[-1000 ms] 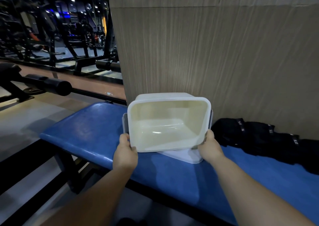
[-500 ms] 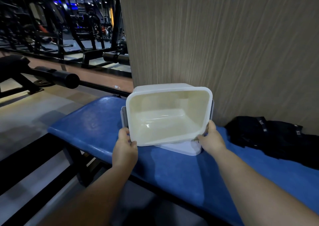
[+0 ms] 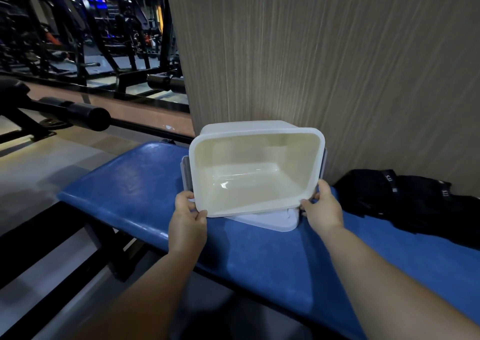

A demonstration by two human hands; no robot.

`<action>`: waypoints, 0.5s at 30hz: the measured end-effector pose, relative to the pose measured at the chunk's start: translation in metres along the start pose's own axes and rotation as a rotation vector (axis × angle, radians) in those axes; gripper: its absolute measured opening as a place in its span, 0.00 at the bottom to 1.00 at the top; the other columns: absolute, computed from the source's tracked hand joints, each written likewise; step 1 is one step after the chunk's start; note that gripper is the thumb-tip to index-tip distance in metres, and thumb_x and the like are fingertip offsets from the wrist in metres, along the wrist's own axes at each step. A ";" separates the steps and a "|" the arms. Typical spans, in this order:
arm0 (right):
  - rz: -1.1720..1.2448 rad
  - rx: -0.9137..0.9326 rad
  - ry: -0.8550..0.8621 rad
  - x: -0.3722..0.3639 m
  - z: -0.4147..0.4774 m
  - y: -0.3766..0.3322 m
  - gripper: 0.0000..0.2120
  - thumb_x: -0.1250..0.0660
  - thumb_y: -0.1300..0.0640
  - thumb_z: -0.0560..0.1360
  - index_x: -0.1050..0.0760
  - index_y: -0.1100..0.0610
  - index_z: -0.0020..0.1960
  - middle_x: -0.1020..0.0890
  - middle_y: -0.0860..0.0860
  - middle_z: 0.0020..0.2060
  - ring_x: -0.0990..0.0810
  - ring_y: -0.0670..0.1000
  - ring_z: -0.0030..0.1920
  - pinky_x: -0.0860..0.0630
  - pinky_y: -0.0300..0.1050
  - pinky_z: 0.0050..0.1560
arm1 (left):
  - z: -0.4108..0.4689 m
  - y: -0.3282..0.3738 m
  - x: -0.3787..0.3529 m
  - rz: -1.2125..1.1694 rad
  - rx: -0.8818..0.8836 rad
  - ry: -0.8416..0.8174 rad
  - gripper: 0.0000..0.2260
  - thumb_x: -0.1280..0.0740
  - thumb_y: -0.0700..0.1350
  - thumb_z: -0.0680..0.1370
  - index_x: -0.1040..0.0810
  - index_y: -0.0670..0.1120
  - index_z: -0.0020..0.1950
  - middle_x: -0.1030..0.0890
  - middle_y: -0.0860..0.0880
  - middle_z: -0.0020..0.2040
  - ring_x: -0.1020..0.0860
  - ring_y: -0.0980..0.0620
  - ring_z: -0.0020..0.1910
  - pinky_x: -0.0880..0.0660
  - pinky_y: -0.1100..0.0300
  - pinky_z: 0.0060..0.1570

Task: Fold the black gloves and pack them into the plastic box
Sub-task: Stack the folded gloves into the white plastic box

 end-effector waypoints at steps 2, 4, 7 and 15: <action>0.003 0.004 0.008 0.001 0.000 0.000 0.23 0.35 0.63 0.75 0.33 0.43 0.63 0.21 0.50 0.42 0.19 0.53 0.43 0.19 0.57 0.47 | -0.002 0.001 -0.001 -0.019 0.013 -0.002 0.17 0.36 0.37 0.78 0.37 0.56 0.56 0.22 0.54 0.49 0.22 0.56 0.46 0.30 0.61 0.42; 0.004 -0.004 0.014 0.003 -0.002 -0.001 0.23 0.34 0.63 0.75 0.34 0.46 0.66 0.22 0.49 0.41 0.20 0.52 0.43 0.19 0.58 0.48 | -0.006 0.002 -0.002 -0.049 0.029 -0.001 0.16 0.36 0.37 0.78 0.37 0.54 0.57 0.22 0.53 0.50 0.22 0.57 0.46 0.30 0.61 0.42; 0.032 -0.017 0.010 0.007 -0.009 -0.003 0.28 0.33 0.62 0.75 0.38 0.47 0.71 0.24 0.45 0.42 0.21 0.51 0.44 0.20 0.58 0.50 | -0.013 0.002 -0.003 -0.131 0.086 0.023 0.16 0.34 0.38 0.78 0.37 0.49 0.60 0.24 0.51 0.54 0.24 0.55 0.46 0.32 0.65 0.39; 0.080 -0.080 0.038 0.040 -0.032 0.012 0.28 0.33 0.54 0.76 0.40 0.48 0.73 0.25 0.46 0.57 0.20 0.53 0.53 0.21 0.56 0.54 | -0.043 0.015 -0.014 -0.078 0.200 0.129 0.23 0.27 0.42 0.74 0.36 0.39 0.62 0.33 0.41 0.64 0.32 0.49 0.48 0.34 0.59 0.48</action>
Point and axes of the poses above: each hand's wrist, its own z-axis towards the middle knuckle, its own x-axis out of the back of the hand, y = z × x, the point moved 7 cm from there along z, towards the middle knuckle
